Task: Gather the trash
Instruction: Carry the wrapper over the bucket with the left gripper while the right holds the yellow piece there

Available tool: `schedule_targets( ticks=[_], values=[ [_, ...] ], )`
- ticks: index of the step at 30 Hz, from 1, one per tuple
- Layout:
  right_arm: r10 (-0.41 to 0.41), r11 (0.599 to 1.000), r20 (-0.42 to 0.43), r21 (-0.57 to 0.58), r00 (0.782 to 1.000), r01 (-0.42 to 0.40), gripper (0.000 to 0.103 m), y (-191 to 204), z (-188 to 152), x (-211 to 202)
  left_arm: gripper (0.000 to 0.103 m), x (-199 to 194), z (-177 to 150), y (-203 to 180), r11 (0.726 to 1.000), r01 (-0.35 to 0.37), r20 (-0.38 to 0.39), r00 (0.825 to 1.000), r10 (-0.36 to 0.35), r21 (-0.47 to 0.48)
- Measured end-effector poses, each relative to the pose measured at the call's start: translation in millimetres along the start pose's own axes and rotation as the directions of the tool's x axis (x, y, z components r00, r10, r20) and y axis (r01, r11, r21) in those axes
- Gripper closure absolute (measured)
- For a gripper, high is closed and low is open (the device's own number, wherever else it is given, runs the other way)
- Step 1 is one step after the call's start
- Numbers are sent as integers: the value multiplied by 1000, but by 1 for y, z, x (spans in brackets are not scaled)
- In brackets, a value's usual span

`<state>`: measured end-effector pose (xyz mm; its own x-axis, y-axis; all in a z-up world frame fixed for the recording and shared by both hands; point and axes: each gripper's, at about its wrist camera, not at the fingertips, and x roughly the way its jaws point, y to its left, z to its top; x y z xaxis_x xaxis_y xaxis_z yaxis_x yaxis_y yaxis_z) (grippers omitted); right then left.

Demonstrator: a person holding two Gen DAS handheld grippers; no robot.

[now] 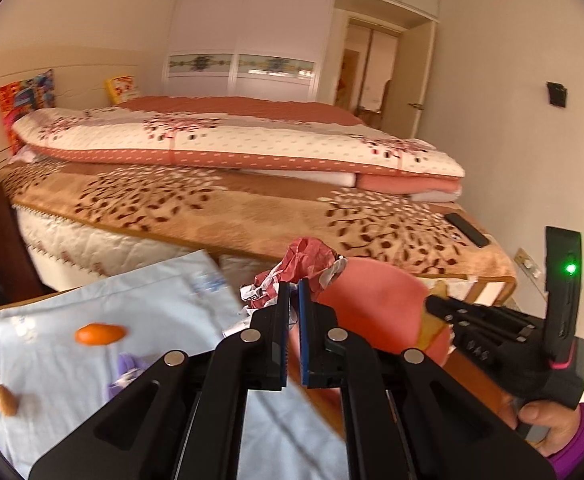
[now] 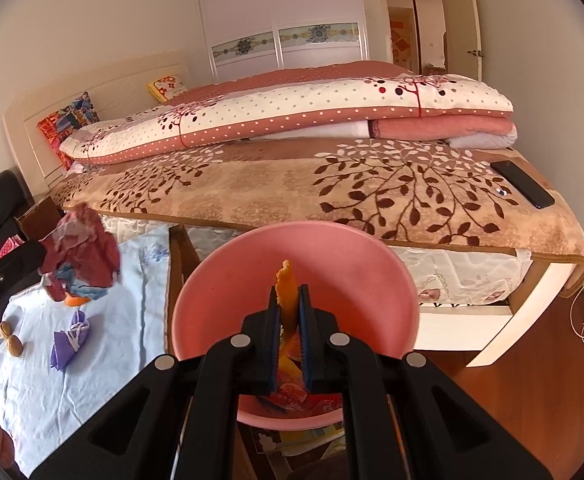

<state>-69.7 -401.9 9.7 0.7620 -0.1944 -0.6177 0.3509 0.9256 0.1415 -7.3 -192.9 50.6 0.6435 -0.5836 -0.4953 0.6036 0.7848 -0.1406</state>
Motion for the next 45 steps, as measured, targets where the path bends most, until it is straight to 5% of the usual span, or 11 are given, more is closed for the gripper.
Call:
schedule_targets(
  ticks=[11,45],
  values=[
    [0,1000,6,14,1000,0,95,-16,4,4,99,37,0,-45,997,67,-44,997,-66,40],
    [-73,997,-43,10,996,74,95,-28,-2,42,99,99,-30,-63,998,36,-152,988,-27,54]
  ],
)
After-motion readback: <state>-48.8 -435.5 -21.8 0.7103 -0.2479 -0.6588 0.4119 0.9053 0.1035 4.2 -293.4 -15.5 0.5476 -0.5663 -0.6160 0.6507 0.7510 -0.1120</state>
